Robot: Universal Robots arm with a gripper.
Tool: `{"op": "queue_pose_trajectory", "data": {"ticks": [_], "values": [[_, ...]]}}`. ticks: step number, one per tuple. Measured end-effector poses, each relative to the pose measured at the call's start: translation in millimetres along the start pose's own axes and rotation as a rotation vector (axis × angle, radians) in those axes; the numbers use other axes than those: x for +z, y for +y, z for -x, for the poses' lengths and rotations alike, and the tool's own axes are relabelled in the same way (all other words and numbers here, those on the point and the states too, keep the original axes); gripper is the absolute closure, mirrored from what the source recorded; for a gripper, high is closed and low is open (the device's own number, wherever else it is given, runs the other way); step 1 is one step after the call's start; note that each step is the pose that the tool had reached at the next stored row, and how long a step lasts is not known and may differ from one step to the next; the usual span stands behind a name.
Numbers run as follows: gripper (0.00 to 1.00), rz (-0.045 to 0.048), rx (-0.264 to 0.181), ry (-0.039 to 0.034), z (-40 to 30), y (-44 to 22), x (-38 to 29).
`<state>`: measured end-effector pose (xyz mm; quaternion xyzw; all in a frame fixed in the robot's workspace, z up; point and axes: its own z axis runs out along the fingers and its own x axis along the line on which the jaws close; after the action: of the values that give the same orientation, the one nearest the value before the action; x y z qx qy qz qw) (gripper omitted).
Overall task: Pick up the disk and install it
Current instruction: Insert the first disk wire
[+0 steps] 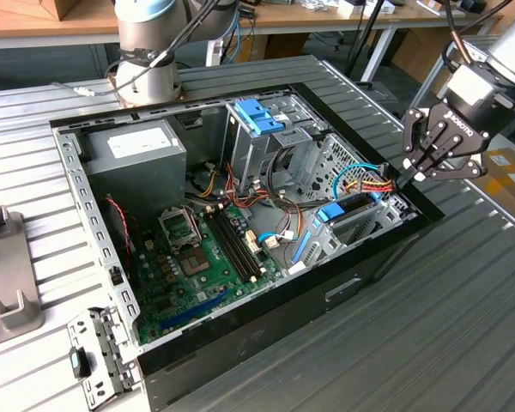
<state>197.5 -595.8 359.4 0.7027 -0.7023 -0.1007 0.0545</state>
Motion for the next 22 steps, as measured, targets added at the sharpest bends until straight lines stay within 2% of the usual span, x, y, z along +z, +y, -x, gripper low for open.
{"op": "queue_pose_trajectory", "data": {"ticks": [9,16,18,22], "values": [[0.90,-0.0003,0.000,-0.0001,-9.1,10.5,1.8],[0.90,-0.0004,0.000,0.0000,-14.2,14.9,2.3],[0.90,-0.0004,0.000,-0.0001,-14.2,15.2,1.1],[0.90,-0.0004,0.000,-0.0002,-13.8,16.8,-6.0]]}}
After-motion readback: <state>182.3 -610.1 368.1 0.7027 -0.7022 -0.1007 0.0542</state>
